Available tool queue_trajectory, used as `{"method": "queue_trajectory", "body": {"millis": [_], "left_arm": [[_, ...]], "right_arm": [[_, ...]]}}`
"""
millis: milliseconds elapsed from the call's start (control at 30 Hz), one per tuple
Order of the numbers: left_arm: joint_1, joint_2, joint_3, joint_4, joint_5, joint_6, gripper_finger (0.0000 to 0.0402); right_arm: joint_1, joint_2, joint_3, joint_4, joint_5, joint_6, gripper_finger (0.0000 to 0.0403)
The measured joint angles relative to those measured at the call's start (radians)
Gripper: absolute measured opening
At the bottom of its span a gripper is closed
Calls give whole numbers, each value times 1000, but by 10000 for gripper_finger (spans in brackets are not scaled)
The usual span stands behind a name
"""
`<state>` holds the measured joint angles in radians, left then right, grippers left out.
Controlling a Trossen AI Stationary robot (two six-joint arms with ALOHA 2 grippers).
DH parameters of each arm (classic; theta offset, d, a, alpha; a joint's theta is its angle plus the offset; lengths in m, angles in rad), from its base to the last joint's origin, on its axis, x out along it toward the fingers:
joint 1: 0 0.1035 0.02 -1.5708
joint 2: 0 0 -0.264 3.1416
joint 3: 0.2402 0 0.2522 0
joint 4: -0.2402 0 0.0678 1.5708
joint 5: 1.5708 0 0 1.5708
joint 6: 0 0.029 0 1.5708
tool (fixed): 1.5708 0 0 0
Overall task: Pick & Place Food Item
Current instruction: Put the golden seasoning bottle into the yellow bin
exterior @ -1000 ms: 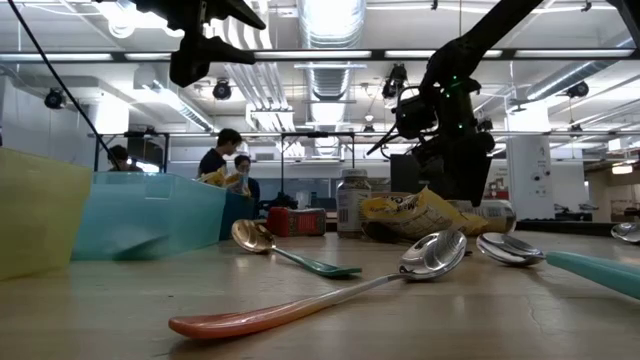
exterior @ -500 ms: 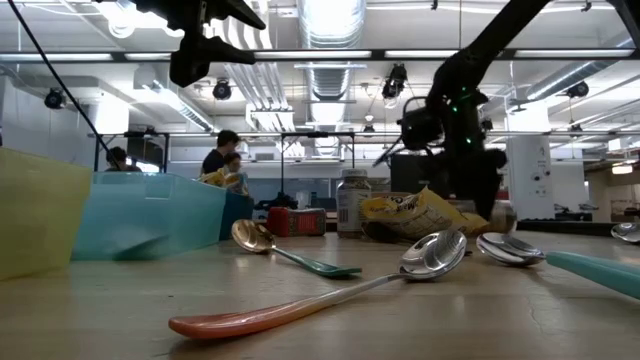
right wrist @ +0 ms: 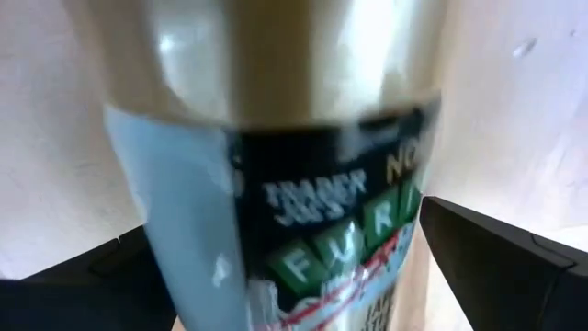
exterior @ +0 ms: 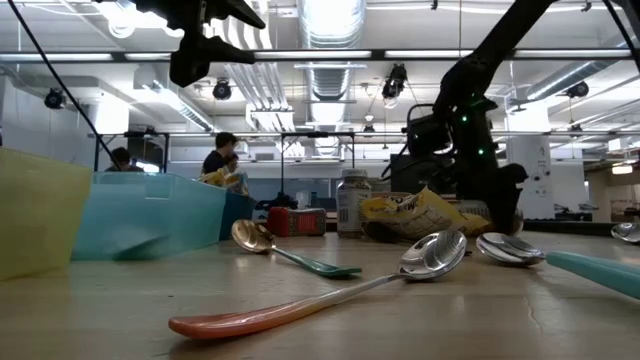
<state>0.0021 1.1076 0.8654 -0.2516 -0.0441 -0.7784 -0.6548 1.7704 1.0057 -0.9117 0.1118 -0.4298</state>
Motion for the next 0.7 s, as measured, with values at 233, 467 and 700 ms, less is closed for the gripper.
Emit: {"method": "queue_trajectory", "body": {"millis": [233, 467, 700], "left_arm": [[0, 0, 0, 0, 0, 0, 215], [0, 0, 0, 0, 0, -1, 214], [0, 0, 0, 0, 3, -1, 214]], "right_arm": [[25, 2, 26, 19, -3, -15, 394], [27, 1, 10, 28, -5, 12, 290], [27, -1, 5, 25, -33, 65, 270]]}}
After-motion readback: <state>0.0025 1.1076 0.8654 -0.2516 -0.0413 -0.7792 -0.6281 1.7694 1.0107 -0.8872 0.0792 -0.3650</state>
